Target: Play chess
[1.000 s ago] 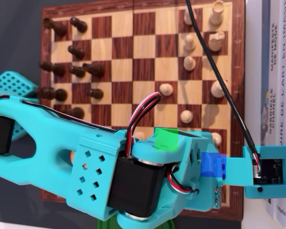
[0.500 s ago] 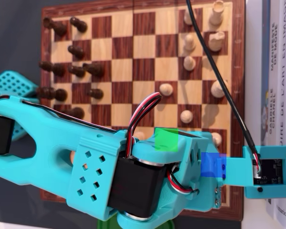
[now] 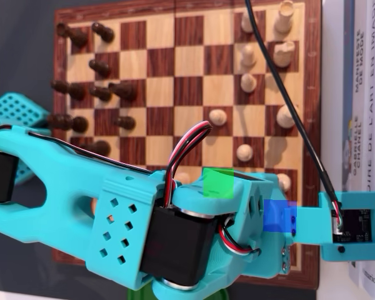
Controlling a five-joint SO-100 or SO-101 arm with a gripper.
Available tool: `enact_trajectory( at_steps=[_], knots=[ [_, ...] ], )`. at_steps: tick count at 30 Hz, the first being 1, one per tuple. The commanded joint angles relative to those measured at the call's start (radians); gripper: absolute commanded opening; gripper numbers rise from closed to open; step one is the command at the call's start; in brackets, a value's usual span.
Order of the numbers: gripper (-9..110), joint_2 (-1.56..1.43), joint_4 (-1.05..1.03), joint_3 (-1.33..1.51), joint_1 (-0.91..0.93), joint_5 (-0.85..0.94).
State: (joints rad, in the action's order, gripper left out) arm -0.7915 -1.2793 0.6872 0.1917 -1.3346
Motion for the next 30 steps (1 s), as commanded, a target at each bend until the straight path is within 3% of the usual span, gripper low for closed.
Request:
enact_trajectory(
  at_steps=[1,30],
  knots=[
    [6,-0.017,0.014,-0.044,0.017,0.008],
    [6,-0.041,0.006,-0.044,0.018,0.008]
  ],
)
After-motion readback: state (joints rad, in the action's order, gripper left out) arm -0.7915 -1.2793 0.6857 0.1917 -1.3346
